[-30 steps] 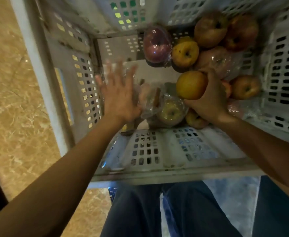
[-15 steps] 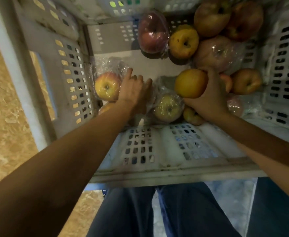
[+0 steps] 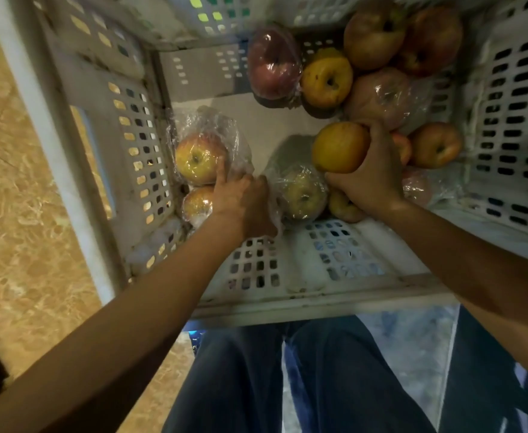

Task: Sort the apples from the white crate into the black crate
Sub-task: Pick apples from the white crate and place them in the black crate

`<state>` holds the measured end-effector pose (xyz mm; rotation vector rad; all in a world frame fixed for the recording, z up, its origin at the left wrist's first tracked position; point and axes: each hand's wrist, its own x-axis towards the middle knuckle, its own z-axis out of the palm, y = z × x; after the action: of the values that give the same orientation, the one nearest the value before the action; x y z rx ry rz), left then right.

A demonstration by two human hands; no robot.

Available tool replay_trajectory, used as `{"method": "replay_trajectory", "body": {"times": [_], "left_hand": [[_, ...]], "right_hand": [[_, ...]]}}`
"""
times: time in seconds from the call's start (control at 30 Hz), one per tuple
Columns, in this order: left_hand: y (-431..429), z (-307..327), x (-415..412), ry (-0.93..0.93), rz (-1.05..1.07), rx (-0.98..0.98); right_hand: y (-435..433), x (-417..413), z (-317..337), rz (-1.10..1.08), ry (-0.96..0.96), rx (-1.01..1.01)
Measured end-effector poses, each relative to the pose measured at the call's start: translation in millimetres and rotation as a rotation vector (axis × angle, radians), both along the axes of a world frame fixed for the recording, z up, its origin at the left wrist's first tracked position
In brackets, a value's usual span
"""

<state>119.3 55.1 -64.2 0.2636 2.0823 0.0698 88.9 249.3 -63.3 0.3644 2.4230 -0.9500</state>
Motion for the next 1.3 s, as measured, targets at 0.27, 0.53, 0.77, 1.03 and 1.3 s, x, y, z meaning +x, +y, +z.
{"method": "replay_trajectory", "body": {"times": [0.27, 0.53, 0.77, 1.03, 1.3], "left_hand": [[28, 8, -28, 0.117, 0.163, 0.204], [75, -49, -13, 0.18, -0.159, 0.097], [69, -55, -18, 0.199, -0.197, 0.114], [36, 22, -37, 0.234, 0.366, 0.249], [-35, 175, -29, -0.418, 1.602, 0.853]], "right_hand": [[18, -5, 0, -0.043, -0.02, 0.091], [37, -2, -16, -0.027, 0.03, 0.096], [29, 6, -17, -0.113, 0.037, 0.025], [40, 17, 47, -0.394, 0.023, 0.033], [10, 12, 171, -0.402, -0.002, -0.025]]}}
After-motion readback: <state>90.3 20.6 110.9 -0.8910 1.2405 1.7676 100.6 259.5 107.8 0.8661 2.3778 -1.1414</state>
